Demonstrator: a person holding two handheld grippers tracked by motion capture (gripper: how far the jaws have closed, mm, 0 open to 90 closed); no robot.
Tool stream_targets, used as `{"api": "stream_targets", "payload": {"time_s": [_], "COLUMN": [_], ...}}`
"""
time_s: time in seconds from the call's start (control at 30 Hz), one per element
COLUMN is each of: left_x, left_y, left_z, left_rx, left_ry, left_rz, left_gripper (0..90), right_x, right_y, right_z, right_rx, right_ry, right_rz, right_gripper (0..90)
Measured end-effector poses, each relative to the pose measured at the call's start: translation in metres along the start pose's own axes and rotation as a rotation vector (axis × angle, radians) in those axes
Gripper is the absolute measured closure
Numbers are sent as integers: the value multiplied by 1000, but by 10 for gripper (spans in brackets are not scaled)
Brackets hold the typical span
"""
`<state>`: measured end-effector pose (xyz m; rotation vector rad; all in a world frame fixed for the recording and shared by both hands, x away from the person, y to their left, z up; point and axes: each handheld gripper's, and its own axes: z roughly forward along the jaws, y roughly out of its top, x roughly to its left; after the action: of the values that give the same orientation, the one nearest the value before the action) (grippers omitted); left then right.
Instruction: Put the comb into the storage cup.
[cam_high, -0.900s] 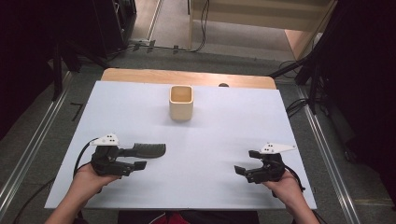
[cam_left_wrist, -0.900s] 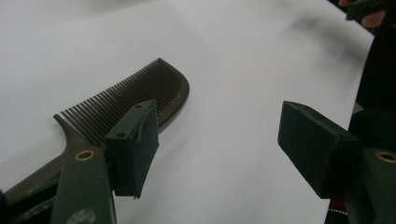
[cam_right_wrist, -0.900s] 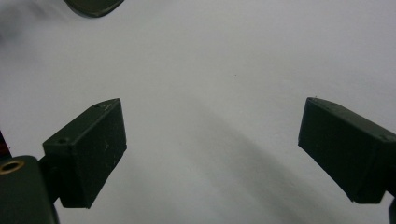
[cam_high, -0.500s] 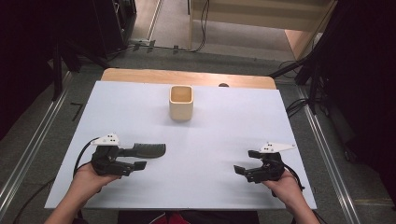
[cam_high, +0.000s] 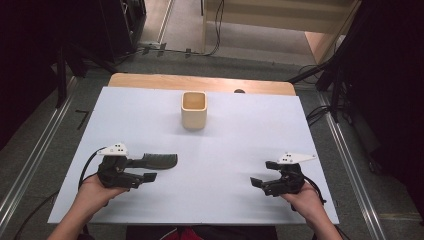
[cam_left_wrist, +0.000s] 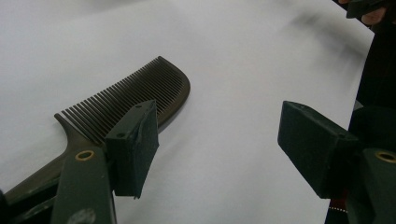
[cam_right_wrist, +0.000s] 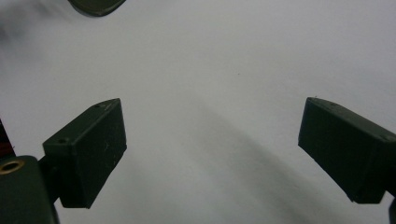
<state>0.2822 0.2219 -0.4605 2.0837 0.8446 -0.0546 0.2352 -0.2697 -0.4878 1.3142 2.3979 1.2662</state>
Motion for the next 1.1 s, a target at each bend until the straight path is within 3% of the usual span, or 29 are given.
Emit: {"api": "stream_targets", "payload": {"time_s": [0.87,1.1], "left_x": [0,2], "left_y": [0,1], "left_z": [1,-1], "left_rx": [7,-8], "left_ry": [-1,10], "left_rz": [1,-19], "left_gripper": [301,285], "right_x": [0,0], "right_y": [0,0], "right_z": [1,1], "right_rx": [2,2], "right_ry": [11,11], "right_rz": [6,7], "right_gripper": [61,61]}}
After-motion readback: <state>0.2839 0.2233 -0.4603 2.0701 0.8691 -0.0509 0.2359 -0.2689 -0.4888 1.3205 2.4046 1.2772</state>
